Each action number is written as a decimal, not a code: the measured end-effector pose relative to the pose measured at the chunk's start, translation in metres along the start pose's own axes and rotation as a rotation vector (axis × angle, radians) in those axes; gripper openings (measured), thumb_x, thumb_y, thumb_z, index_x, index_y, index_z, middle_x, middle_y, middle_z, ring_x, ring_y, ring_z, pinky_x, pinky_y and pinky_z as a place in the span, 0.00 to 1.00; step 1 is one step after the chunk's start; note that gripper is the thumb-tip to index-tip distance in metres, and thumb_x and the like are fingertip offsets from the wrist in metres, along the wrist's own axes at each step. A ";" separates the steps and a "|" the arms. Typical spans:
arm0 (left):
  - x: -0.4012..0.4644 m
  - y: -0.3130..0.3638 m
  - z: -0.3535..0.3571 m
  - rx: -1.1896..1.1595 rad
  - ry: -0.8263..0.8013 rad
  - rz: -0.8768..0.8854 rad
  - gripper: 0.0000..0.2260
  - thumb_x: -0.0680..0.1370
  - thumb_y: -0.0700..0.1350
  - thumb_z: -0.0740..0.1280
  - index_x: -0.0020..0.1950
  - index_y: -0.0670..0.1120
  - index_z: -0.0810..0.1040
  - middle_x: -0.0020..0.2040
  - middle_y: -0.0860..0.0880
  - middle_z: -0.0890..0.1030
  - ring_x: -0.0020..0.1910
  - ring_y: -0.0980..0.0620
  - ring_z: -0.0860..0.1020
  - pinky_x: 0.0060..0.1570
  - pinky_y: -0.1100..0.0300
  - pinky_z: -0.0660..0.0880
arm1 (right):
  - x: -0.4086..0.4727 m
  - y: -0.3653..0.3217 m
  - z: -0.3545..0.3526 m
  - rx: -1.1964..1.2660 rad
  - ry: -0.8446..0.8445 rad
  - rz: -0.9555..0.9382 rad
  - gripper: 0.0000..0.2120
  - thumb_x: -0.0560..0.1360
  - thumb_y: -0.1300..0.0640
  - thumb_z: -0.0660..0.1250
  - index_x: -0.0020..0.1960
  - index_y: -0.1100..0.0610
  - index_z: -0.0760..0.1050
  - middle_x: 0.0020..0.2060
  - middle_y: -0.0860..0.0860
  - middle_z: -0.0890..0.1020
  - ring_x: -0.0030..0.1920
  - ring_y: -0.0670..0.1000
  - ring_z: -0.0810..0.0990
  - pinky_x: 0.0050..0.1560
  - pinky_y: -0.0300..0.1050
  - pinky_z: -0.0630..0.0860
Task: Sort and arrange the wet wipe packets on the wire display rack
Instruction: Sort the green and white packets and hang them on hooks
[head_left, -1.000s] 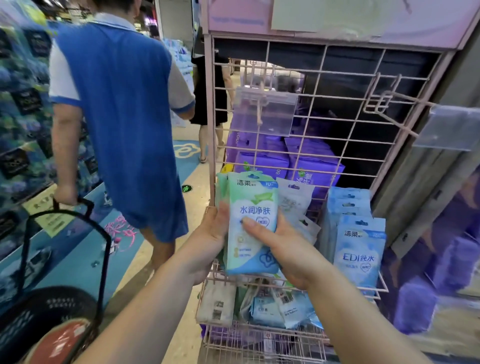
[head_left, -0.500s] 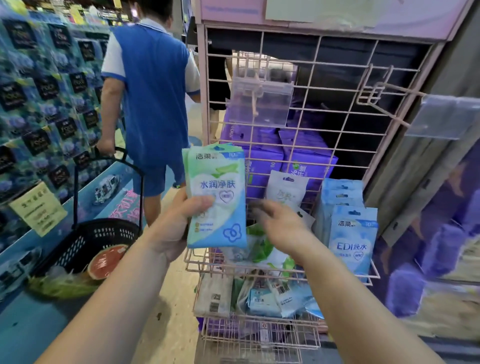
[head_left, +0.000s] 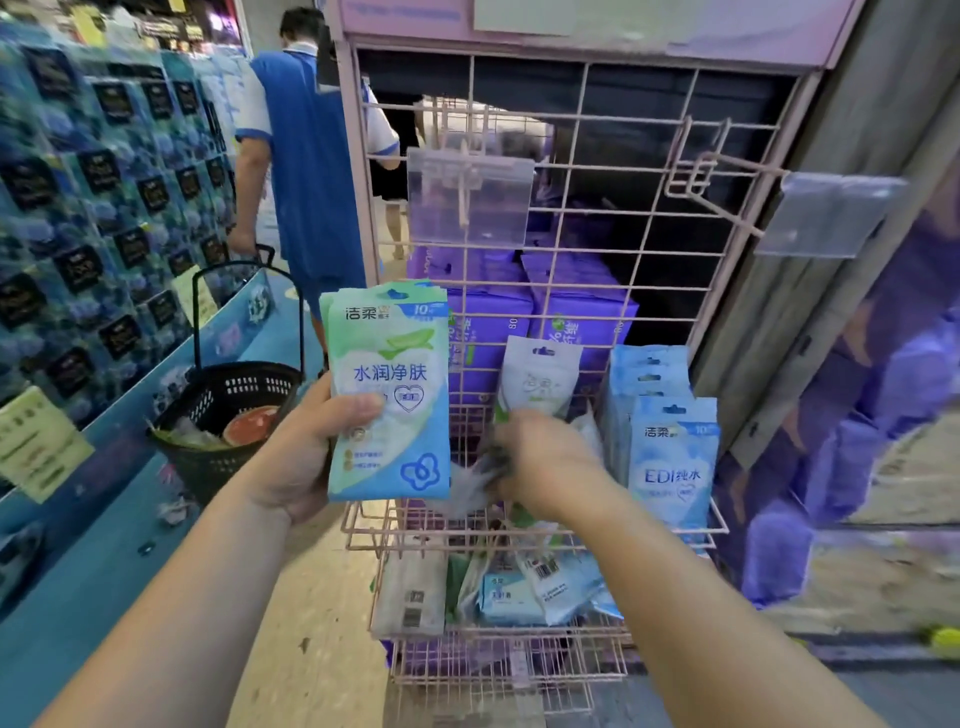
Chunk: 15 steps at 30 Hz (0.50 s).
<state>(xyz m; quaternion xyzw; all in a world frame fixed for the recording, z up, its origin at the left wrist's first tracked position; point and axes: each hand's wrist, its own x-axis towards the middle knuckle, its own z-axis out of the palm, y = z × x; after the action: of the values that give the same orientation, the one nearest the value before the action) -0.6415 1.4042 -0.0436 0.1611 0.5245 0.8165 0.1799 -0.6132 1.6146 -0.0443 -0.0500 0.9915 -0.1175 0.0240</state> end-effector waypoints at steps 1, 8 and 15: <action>-0.002 0.000 -0.001 0.005 -0.006 -0.002 0.35 0.47 0.51 0.83 0.52 0.45 0.81 0.47 0.43 0.86 0.40 0.46 0.85 0.37 0.53 0.82 | -0.005 0.009 -0.004 0.080 0.083 0.056 0.15 0.70 0.52 0.72 0.57 0.47 0.77 0.53 0.49 0.77 0.52 0.53 0.78 0.50 0.43 0.74; 0.000 -0.013 0.009 -0.019 -0.007 -0.019 0.19 0.66 0.37 0.69 0.57 0.45 0.76 0.46 0.45 0.86 0.40 0.48 0.85 0.35 0.54 0.81 | -0.010 0.044 -0.026 0.482 0.588 0.310 0.16 0.77 0.61 0.58 0.64 0.51 0.69 0.50 0.54 0.78 0.47 0.59 0.77 0.44 0.48 0.73; 0.008 -0.028 0.009 -0.016 0.011 -0.051 0.33 0.55 0.46 0.81 0.59 0.45 0.78 0.53 0.40 0.83 0.44 0.44 0.84 0.43 0.47 0.82 | -0.014 0.010 0.005 0.383 0.316 0.055 0.14 0.75 0.61 0.61 0.57 0.50 0.77 0.50 0.51 0.81 0.50 0.54 0.78 0.51 0.47 0.76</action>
<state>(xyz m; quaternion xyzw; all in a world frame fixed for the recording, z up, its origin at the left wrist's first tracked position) -0.6408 1.4260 -0.0655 0.1418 0.5229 0.8166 0.1988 -0.6005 1.6250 -0.0507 0.0014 0.9436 -0.3090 -0.1192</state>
